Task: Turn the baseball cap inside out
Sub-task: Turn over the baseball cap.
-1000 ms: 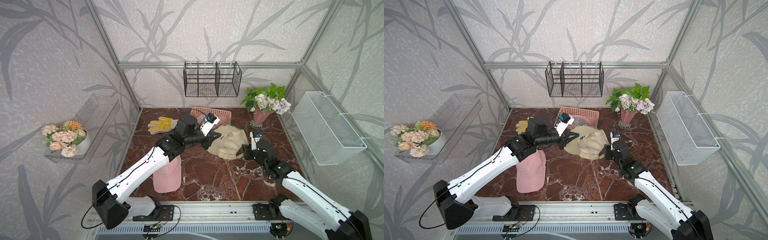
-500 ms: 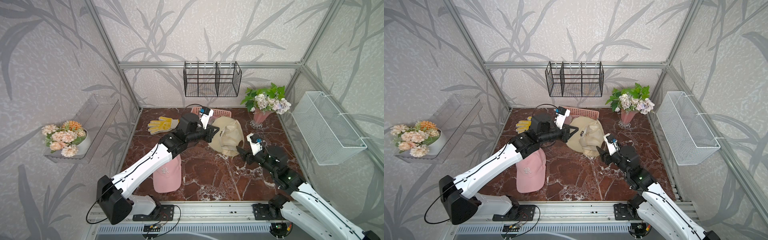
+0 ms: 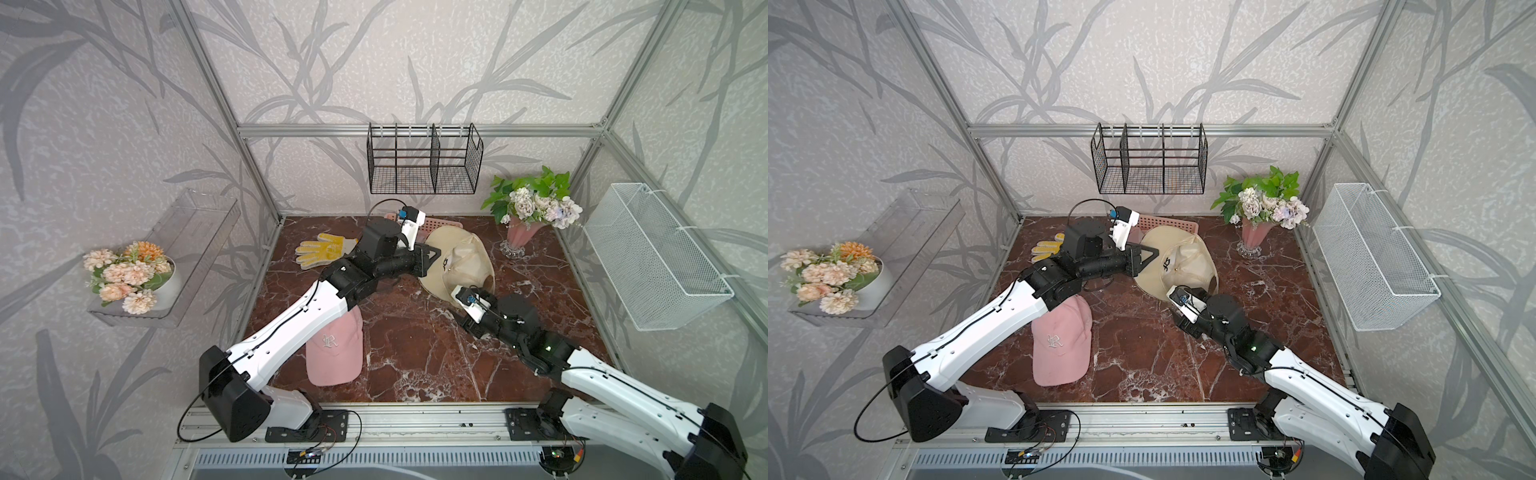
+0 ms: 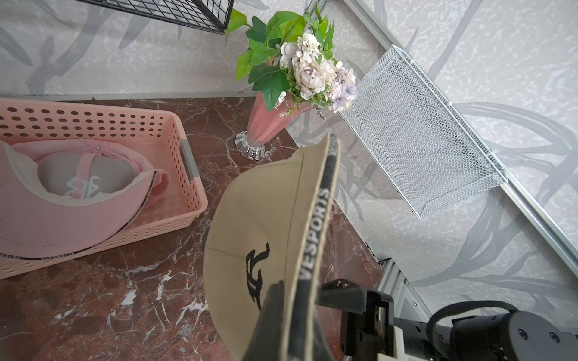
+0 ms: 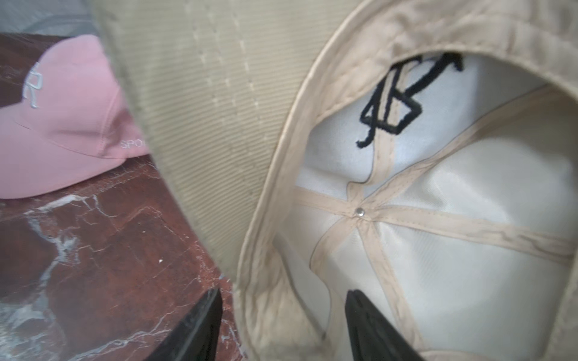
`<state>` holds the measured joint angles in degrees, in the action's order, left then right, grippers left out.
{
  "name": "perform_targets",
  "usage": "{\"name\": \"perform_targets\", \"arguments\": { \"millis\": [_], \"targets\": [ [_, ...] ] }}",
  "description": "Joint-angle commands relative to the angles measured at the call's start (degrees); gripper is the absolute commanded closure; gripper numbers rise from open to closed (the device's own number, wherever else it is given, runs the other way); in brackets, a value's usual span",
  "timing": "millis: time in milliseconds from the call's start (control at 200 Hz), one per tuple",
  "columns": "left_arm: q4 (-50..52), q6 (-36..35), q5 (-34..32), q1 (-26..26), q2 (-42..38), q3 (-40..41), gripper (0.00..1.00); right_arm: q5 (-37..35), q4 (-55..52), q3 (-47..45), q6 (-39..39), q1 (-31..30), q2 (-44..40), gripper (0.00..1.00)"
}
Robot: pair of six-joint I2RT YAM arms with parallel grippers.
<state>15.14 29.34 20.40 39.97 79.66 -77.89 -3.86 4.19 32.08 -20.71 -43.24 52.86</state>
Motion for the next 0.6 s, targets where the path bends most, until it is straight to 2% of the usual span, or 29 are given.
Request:
{"name": "perform_targets", "arguments": {
  "millis": [0, 125, 220, 295, 395, 520, 595],
  "targets": [
    [-0.67, 0.94, 2.27, -0.26, 0.01, -2.35, 1.0, -2.81, 4.61, 1.61, -3.5, -0.35, 1.81, 0.41],
    [0.39, -0.31, 2.54, -0.52, 0.46, -3.87, 1.0, 0.99, 1.7, 3.3, -3.14, -0.35, 4.05, 0.66],
    [0.68, -2.07, 3.59, -1.32, 1.11, -5.42, 1.0, 5.4, -1.68, 4.56, -0.62, -0.35, 5.3, 0.78],
    [0.23, -4.75, 5.06, -1.8, 1.48, -6.5, 1.0, 9.78, -3.26, 4.65, 1.47, -0.33, 5.5, 0.82],
    [0.33, -11.58, 7.07, -1.76, 2.12, -7.86, 1.0, 15.41, -5.29, 4.68, 4.3, -0.1, 5.58, 0.82],
    [2.34, -18.6, 6.4, -1.98, 2.6, -9.34, 1.0, 23.02, -8.76, 5.29, 7.72, 1.76, 5.93, 0.82],
    [2.81, -20.33, 6.45, -2.05, 2.76, -9.48, 1.0, 23.92, -8.86, 5.13, 9.04, 2.38, 5.88, 0.82]
  ]
}}
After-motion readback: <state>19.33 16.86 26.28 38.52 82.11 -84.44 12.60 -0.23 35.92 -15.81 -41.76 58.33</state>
